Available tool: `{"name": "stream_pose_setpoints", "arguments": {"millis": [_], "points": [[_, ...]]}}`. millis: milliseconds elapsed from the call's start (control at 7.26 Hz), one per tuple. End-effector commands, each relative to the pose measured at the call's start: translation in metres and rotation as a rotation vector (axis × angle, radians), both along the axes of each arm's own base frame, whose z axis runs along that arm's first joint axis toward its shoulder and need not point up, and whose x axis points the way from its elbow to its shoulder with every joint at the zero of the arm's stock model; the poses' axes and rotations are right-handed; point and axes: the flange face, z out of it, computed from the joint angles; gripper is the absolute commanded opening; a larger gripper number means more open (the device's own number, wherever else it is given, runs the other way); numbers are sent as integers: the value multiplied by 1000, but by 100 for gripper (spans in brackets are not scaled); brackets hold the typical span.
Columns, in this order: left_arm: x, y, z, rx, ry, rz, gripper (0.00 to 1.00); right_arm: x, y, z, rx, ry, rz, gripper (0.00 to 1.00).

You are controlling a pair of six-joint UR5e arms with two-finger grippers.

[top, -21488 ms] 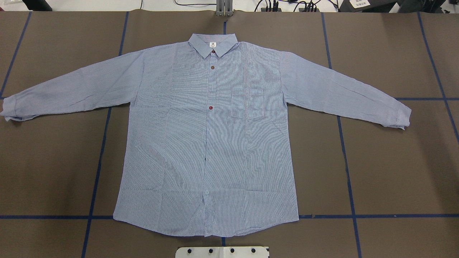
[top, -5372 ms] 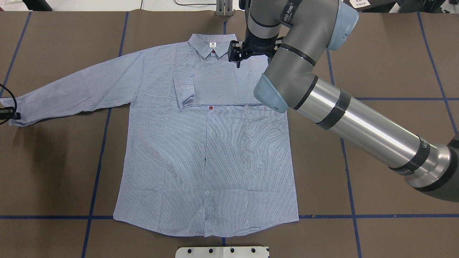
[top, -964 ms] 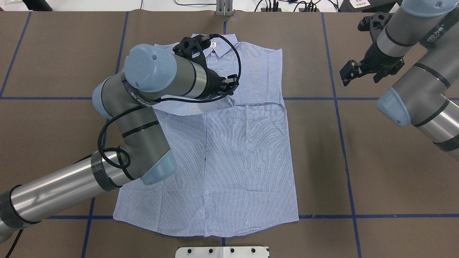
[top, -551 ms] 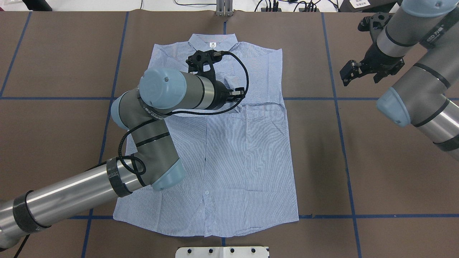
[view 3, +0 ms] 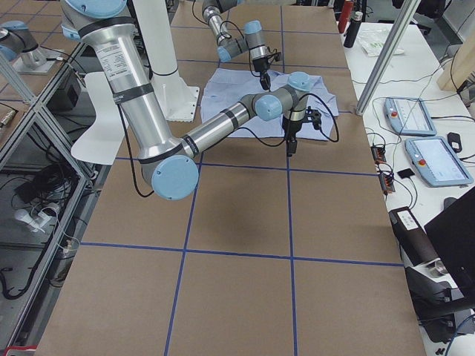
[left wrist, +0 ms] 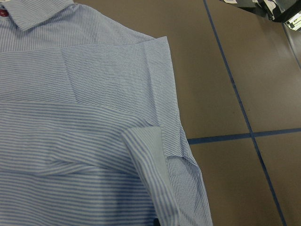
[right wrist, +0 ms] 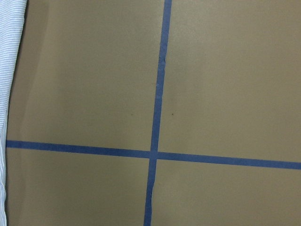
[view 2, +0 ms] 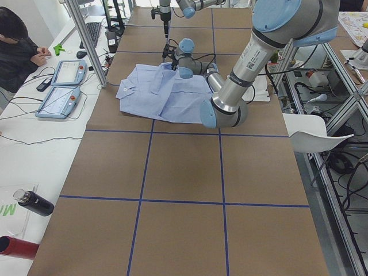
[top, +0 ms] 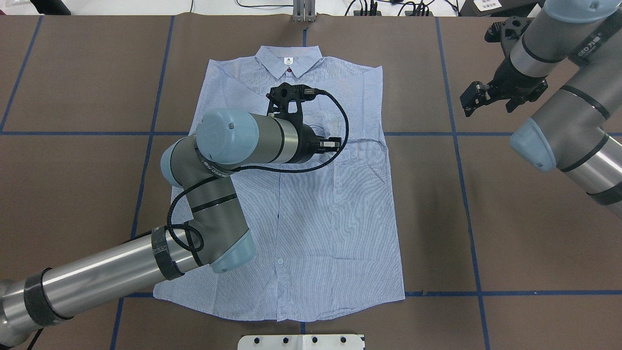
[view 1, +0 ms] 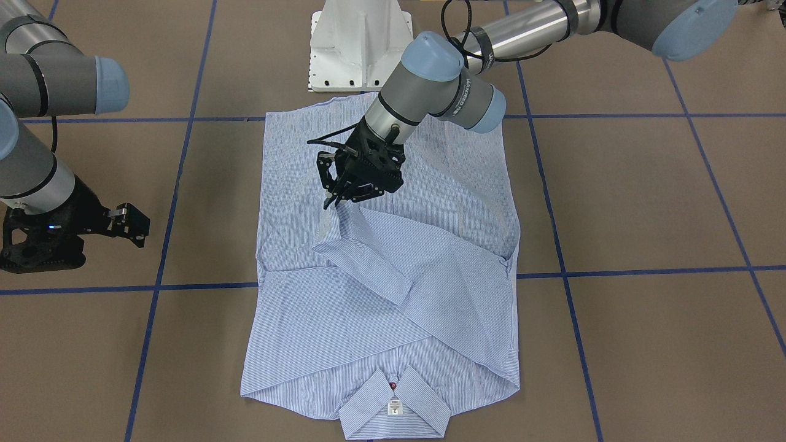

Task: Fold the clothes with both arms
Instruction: 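Lay the sleeve diagonally across the shirt front with the left gripper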

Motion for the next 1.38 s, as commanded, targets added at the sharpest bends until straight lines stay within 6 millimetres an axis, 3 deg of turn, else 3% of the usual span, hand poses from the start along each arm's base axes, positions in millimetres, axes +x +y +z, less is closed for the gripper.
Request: {"name": "stream_pose_setpoints", "arguments": {"millis": [0, 275, 413, 551, 826, 1240], "points": [[13, 15, 4, 73, -31, 32, 0, -2, -1, -6, -4, -5, 12, 99], [15, 16, 5, 75, -33, 36, 0, -2, -2, -5, -4, -5, 12, 99], [16, 17, 2, 75, -30, 37, 25, -2, -2, -5, -5, -7, 11, 99], [15, 20, -1, 90, -5, 39, 98, -2, -1, -6, -7, -10, 9, 99], [22, 50, -16, 141, 109, 47, 100, -2, -1, -6, -7, -10, 9, 99], [21, 50, -9, 130, 95, 50, 100, -3, 1, -8, -14, -30, -1, 100]]}}
